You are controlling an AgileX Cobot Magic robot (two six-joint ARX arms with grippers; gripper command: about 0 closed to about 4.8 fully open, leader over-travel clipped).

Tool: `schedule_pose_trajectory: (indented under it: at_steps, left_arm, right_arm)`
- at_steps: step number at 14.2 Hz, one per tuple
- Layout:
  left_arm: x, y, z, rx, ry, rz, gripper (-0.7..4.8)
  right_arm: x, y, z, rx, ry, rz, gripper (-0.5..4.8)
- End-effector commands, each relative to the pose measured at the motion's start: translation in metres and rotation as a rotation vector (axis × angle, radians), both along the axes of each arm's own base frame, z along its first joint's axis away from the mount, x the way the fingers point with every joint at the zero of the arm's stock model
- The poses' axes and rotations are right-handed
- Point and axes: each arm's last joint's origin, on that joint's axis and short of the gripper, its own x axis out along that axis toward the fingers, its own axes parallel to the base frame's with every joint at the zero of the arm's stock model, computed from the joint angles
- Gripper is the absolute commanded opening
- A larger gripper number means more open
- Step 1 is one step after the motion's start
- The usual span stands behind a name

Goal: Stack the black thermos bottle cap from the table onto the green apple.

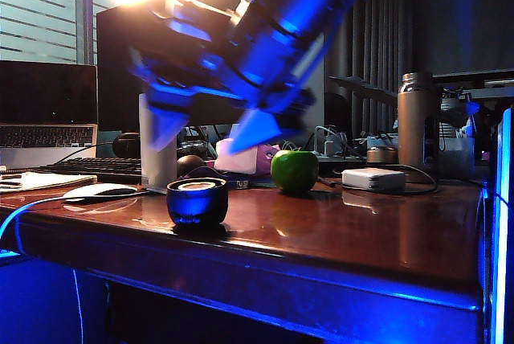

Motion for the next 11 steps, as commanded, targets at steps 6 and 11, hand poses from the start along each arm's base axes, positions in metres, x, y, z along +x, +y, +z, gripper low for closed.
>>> schedule_pose_trajectory:
  at_steps: [6, 11]
  left_arm:
    - [-0.001, 0.0, 0.003, -0.008, -0.012, -0.009, -0.04]
    - [-0.001, 0.0, 0.003, -0.008, -0.012, -0.009, -0.04]
  right_arm:
    - [0.0, 0.009, 0.007, 0.163, 0.127, 0.31, 4.79]
    - [0.007, 0.019, -0.027, 0.112, 0.186, 0.31, 4.79]
